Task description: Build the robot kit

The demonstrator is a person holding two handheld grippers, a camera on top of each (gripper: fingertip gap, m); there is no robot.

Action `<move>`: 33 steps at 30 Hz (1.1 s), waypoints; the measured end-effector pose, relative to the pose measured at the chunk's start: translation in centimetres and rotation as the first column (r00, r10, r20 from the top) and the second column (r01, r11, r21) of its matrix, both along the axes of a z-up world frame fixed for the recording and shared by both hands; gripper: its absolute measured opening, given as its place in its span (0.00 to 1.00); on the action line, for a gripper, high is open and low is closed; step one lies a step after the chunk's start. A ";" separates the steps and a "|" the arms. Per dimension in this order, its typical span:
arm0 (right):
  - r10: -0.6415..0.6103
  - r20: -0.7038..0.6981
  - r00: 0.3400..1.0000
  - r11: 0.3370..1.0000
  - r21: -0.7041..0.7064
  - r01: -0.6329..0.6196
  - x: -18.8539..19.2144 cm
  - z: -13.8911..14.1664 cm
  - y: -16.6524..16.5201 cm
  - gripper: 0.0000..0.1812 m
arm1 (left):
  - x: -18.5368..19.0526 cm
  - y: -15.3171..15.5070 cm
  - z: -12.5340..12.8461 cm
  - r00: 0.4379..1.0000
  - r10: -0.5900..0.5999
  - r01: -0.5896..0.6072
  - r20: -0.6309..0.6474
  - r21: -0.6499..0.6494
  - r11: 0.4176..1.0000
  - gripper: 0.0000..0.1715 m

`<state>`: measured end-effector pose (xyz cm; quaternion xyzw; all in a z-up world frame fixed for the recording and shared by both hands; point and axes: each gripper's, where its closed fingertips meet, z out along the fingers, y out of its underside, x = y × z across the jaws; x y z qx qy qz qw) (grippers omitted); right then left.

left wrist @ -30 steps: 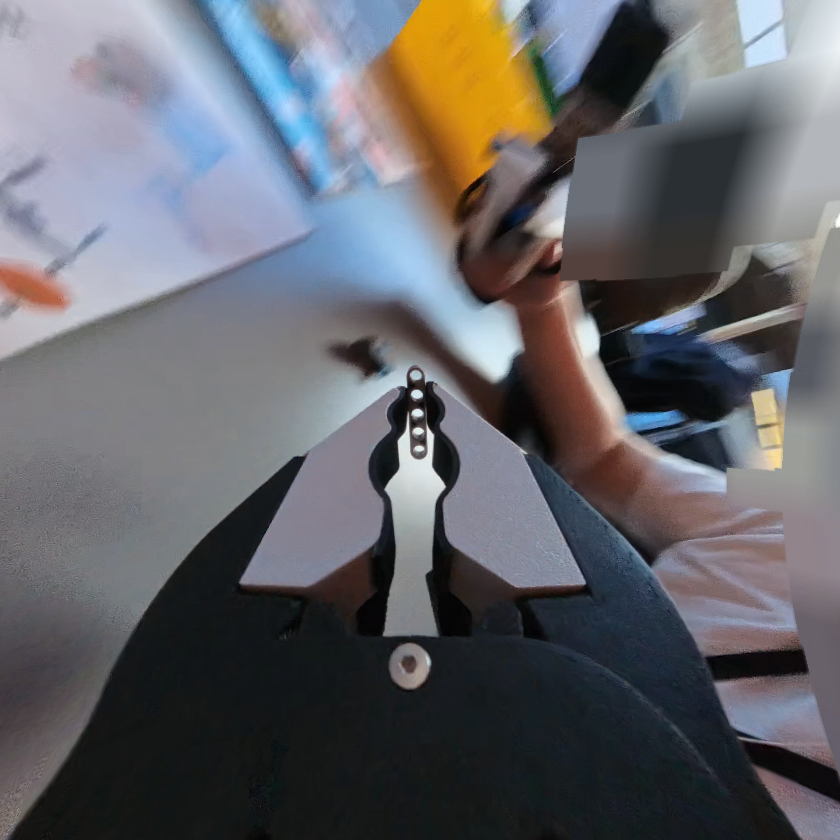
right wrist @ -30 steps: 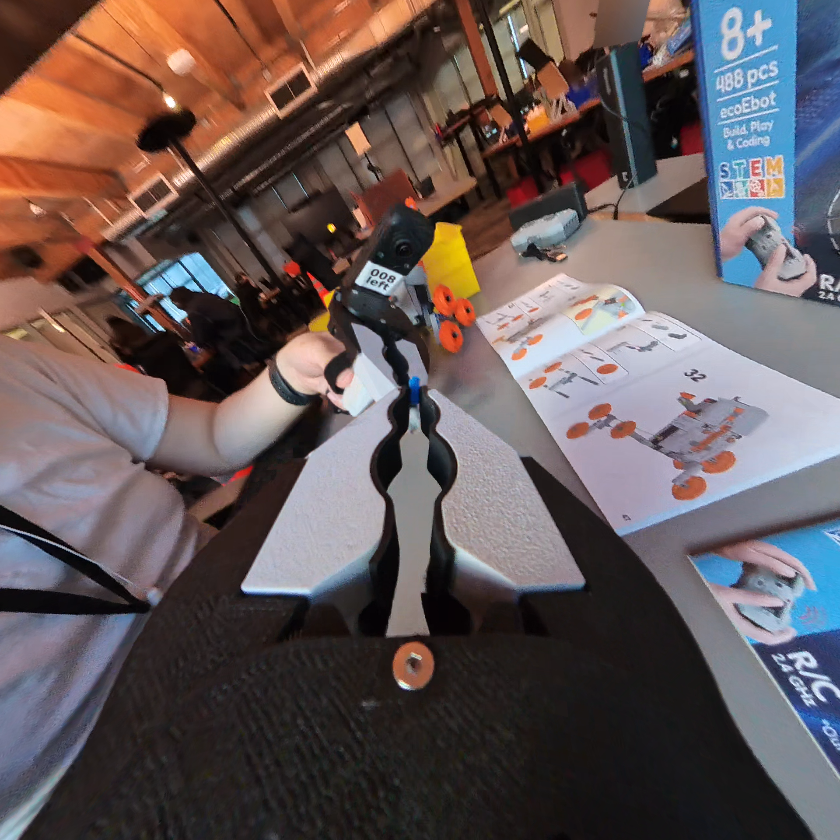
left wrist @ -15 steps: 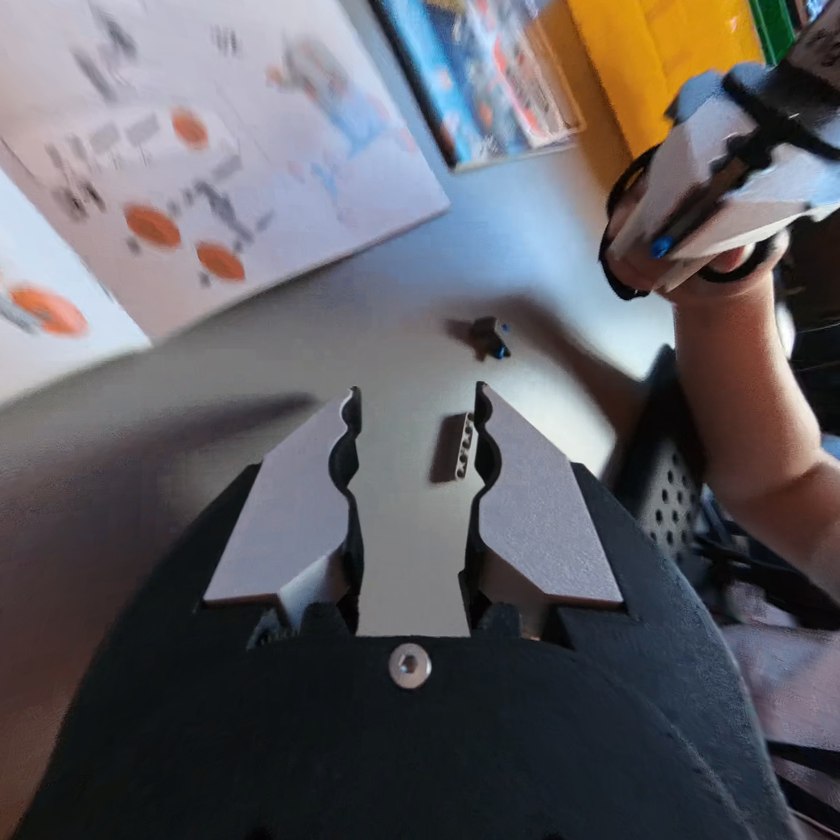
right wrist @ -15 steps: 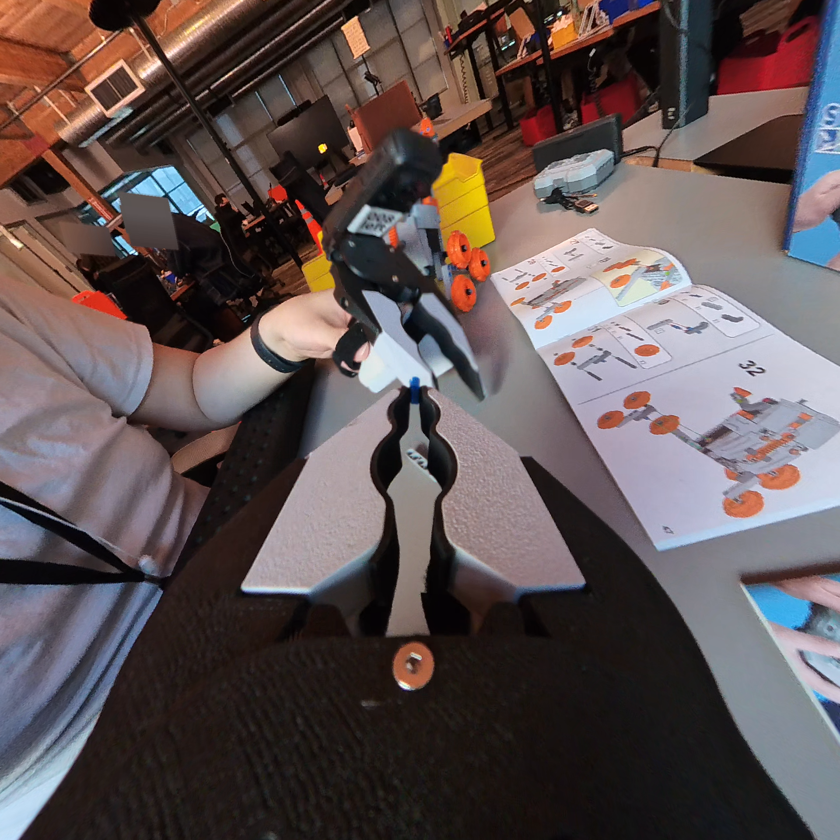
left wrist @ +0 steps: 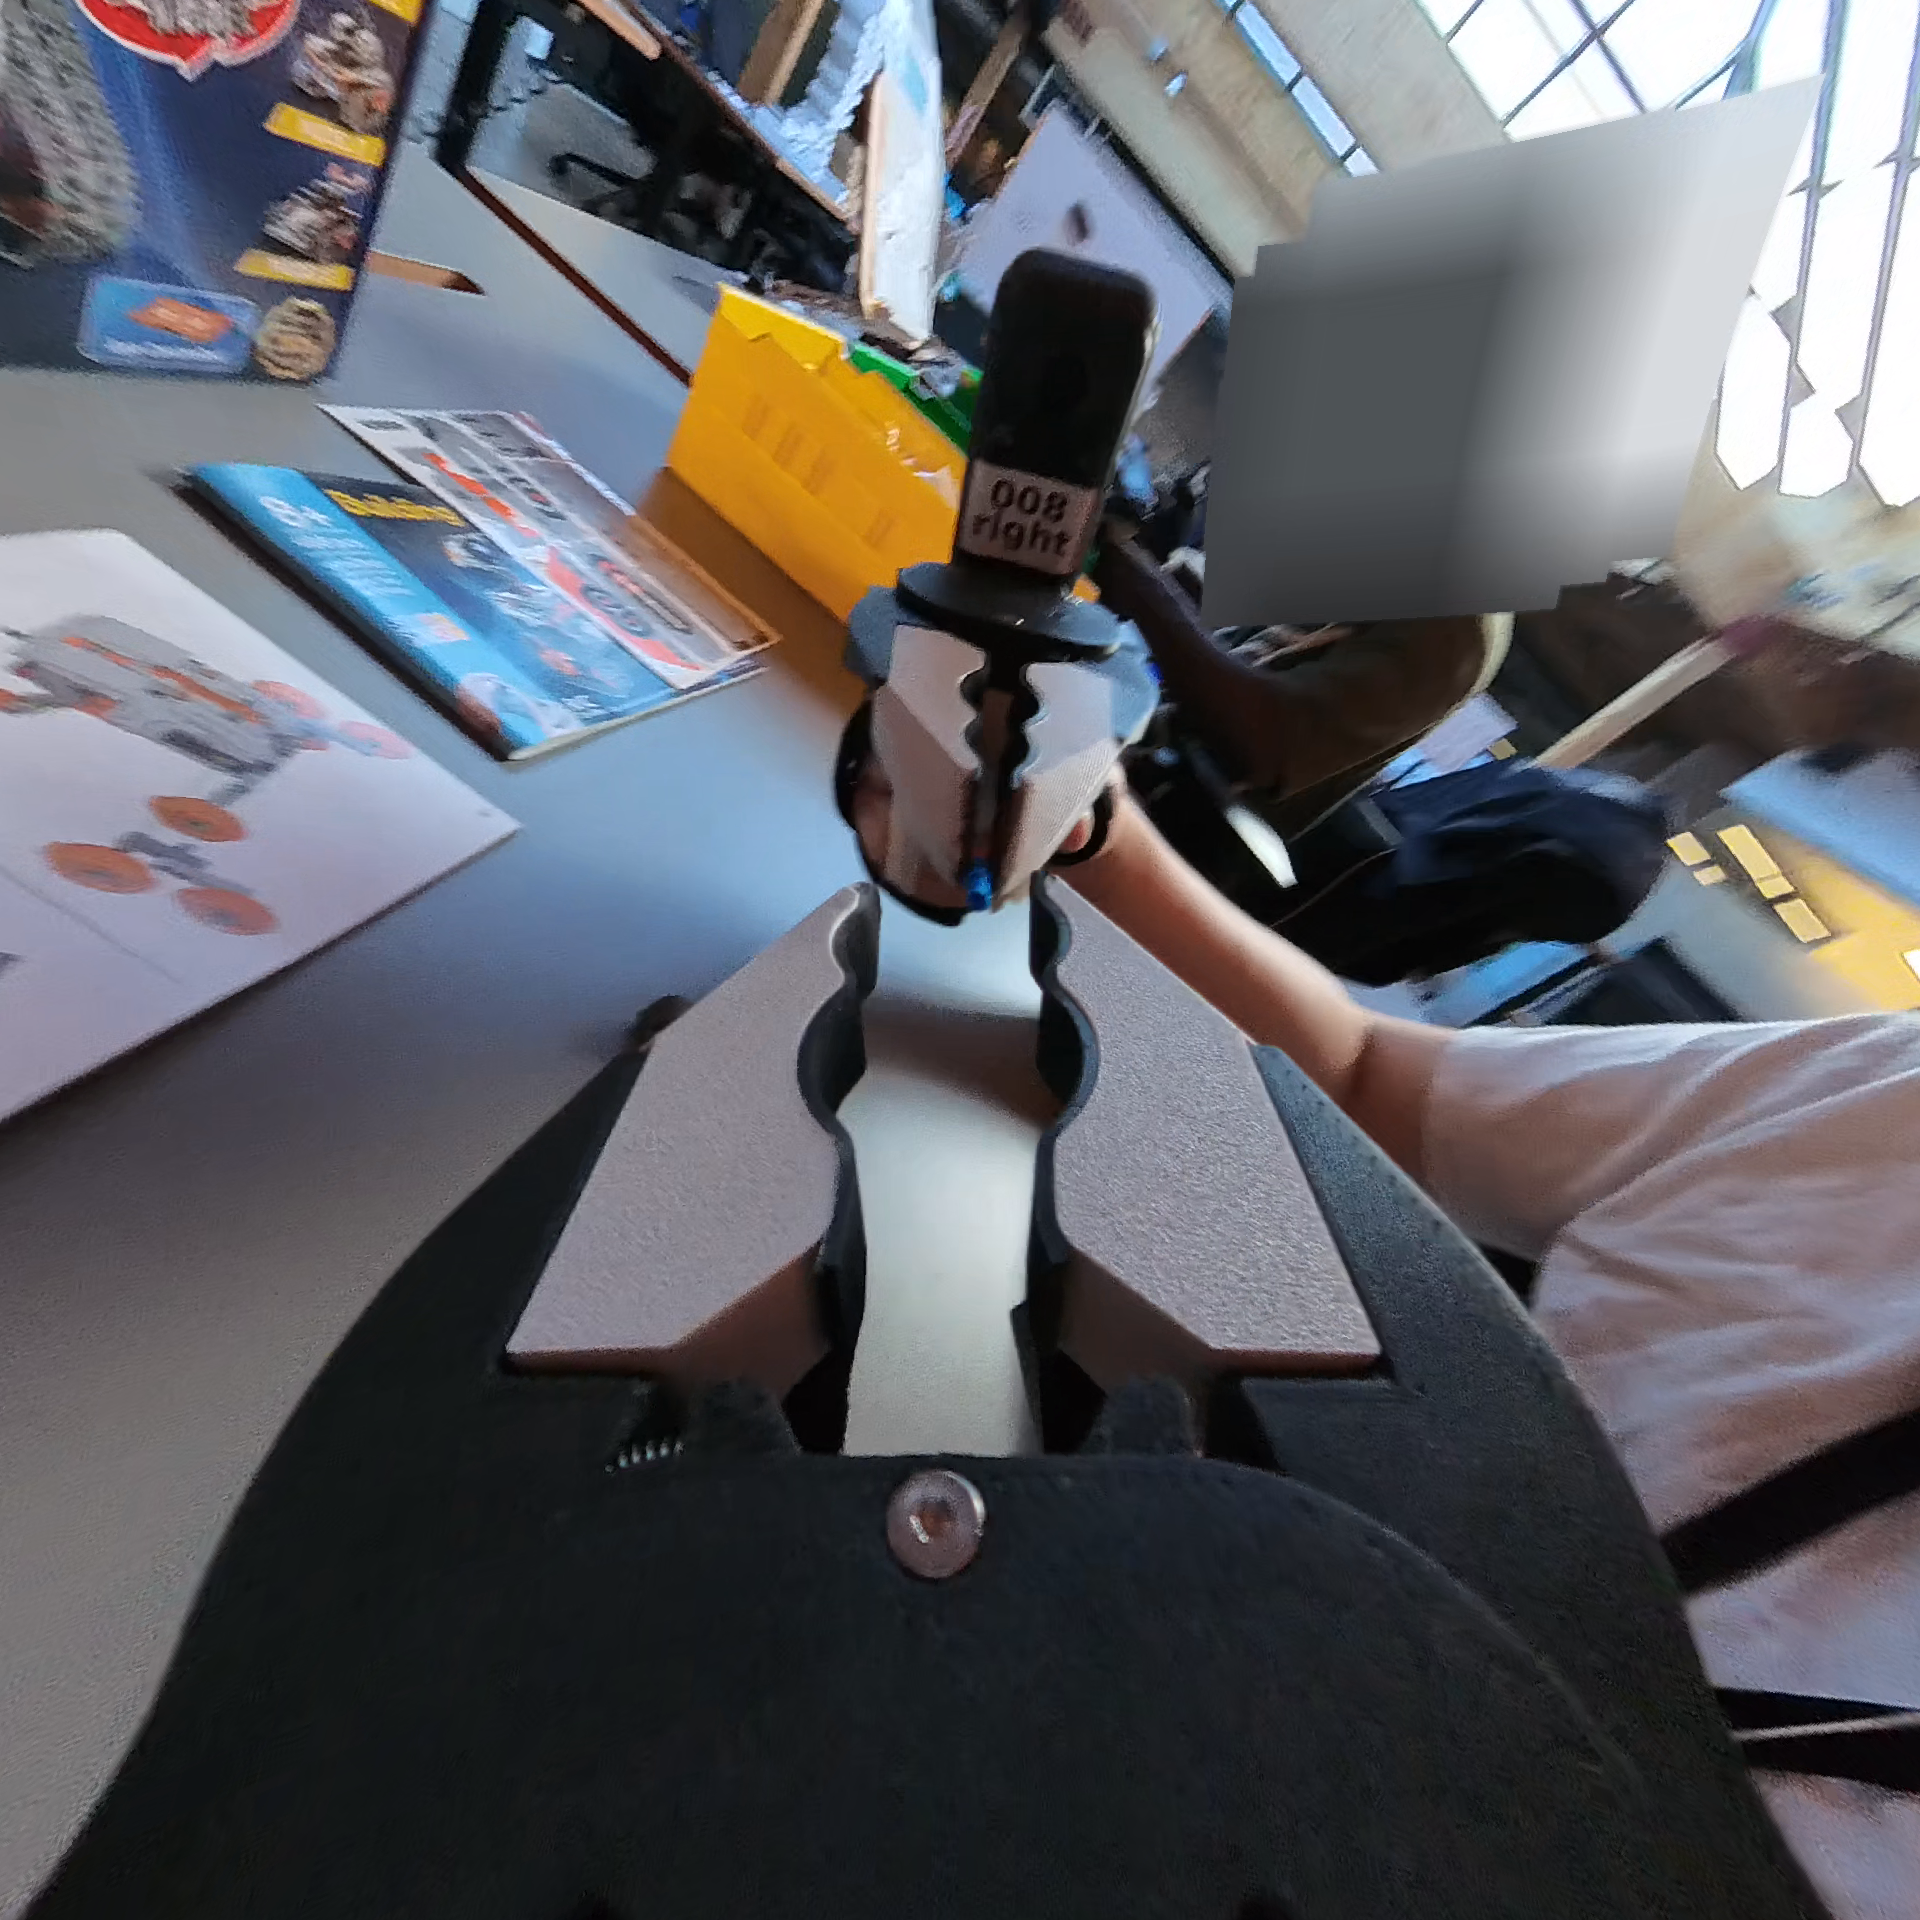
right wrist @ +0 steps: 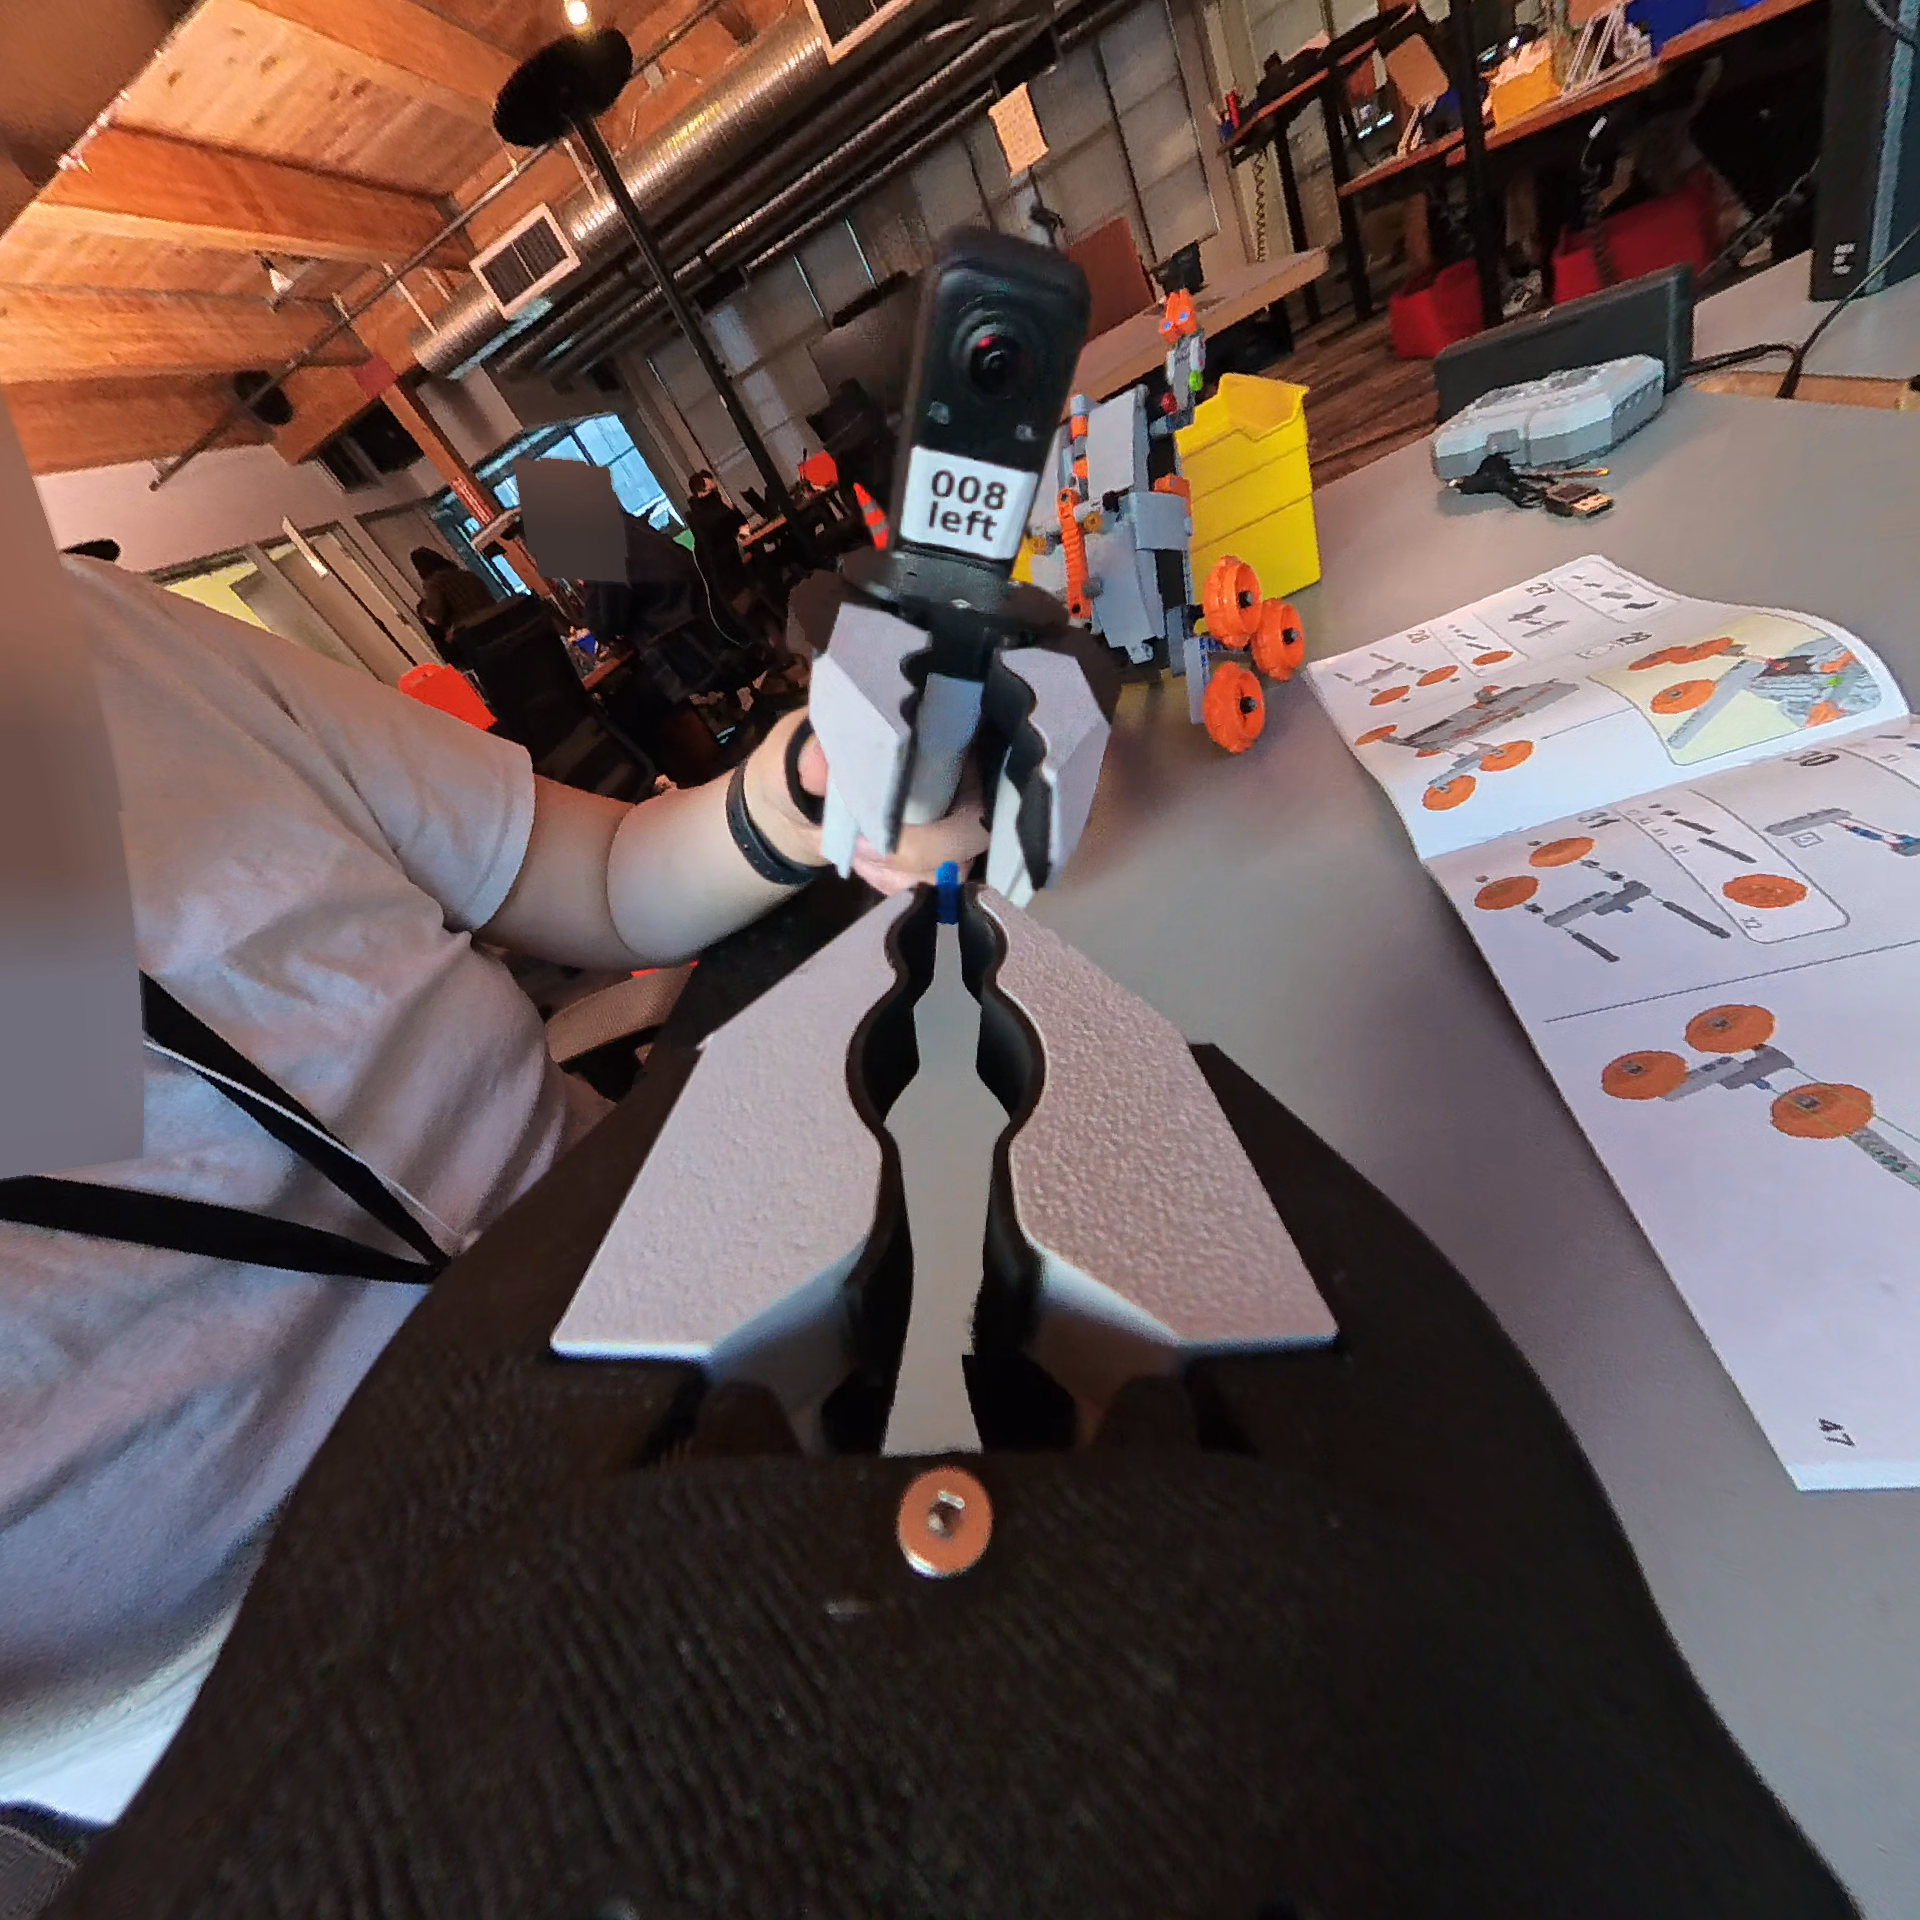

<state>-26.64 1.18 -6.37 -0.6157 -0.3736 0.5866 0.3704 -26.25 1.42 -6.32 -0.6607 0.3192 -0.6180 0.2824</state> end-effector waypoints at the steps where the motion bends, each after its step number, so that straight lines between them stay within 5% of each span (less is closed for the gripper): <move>1: -0.001 0.000 1.000 1.000 0.007 0.001 -0.1 0.0 0.0 0.02 | 0.1 -0.1 0.0 1.000 -0.012 0.013 0.016 -0.038 0.999 0.14; 4: 0.006 -0.006 1.000 1.000 0.012 -0.006 -0.4 0.0 -0.2 0.02 | 0.3 -0.9 -0.2 0.999 -0.051 0.052 0.013 -0.051 0.997 0.01; 11: 0.017 -0.038 0.999 0.998 0.055 -0.015 -0.3 0.7 -0.5 0.03 | 0.2 -1.1 0.4 0.999 -0.045 0.045 0.024 -0.015 0.999 0.01; 13: -0.015 0.030 0.999 0.997 0.076 0.013 0.7 -0.2 0.1 0.15 | 0.1 -0.9 0.1 0.999 -0.044 0.045 0.018 -0.036 0.998 0.01; 19: 0.035 0.458 0.888 0.997 -0.081 0.003 4.7 -10.1 1.5 0.12 | 0.0 -0.3 -1.3 0.998 -0.044 0.043 -0.053 -0.023 0.999 0.01; 25: 0.125 0.499 0.858 0.986 -0.160 -0.050 3.6 -10.9 0.9 0.08 | -0.3 0.2 -1.4 0.999 -0.030 0.028 -0.045 -0.048 0.998 0.01; 33: 0.093 0.589 0.803 0.993 0.000 -0.115 2.9 -11.2 0.1 0.05 | -0.5 0.4 -1.9 0.997 -0.019 0.016 -0.078 -0.045 0.999 0.01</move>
